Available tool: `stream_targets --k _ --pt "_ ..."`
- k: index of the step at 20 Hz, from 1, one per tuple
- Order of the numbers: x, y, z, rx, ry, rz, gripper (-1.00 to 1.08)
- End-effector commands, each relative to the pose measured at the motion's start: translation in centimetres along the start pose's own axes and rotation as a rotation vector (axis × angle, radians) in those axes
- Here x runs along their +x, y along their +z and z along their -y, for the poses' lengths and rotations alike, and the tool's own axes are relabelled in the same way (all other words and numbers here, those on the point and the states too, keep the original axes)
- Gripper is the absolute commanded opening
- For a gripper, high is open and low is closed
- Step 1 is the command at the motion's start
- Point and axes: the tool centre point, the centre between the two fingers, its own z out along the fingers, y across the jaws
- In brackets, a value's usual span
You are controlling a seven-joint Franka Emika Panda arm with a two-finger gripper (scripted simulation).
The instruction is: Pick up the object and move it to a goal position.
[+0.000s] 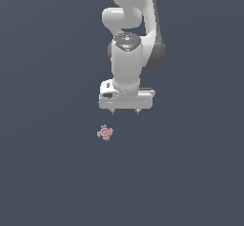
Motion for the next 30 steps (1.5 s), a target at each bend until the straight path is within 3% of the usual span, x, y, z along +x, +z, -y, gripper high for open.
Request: stream_targets --k 1,9,16,22,30 --pt "0.0 0.0 0.0 0.0 0.0 0.0 1.0" --pt "0.5 -1.5 1.6 -0.009 -0.07 -0.012 1.0" --pt "0.7 -0.9 1.0 -0.007 -0.036 -0.008 1.0" --pt "1.4 1.1 -0.9 -0.002 0.074 0.004 1.0" --pt "2.4 5.6 -5.6 -0.003 0.326 0.028 1.0"
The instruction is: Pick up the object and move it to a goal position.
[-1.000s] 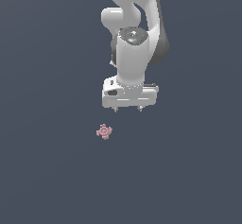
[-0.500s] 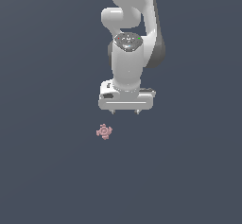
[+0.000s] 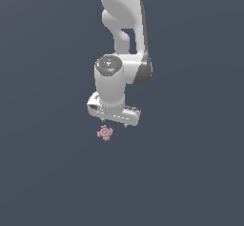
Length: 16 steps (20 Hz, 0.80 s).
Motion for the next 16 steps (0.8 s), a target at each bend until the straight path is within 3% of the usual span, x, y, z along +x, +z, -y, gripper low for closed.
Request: stream_targets --k 1,8,16 --pt "0.7 1.4 -1.4 -0.003 0.079 0.007 1.0" --pt "1.6 4.0 -3.9 -0.01 0.213 0.017 1.0" --pt "1.8 4.6 -4.4 -0.013 0.235 0.019 1.0"
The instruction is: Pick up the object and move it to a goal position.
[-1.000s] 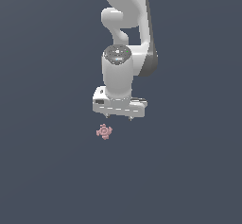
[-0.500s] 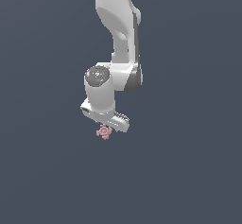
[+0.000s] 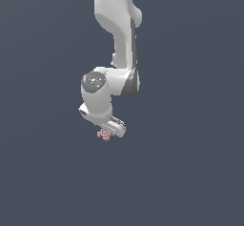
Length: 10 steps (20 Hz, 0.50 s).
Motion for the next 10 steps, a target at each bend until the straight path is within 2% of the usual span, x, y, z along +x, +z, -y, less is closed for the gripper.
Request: stream_targets --k 1,10 --pt "0.0 0.3 0.0 0.0 0.0 0.0 1.0" --pt "-0.1 4.5 -0.1 0.0 0.005 0.0 1.0"
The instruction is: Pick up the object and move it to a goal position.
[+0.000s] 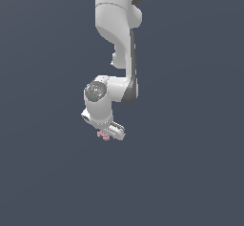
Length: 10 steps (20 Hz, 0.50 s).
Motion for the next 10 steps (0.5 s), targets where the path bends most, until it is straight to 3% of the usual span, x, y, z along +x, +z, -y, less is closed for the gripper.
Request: stream_targets --k 1,5,6,10 --pt "0.03 0.92 -0.01 0.0 0.001 -0.001 1.0" --pt "0.14 1.22 0.05 0.0 0.001 -0.001 1.0" --pt "0.14 1.22 0.05 0.0 0.001 -0.001 -1.0" --pt "0.14 1.22 0.05 0.0 0.001 -0.001 -1.0"
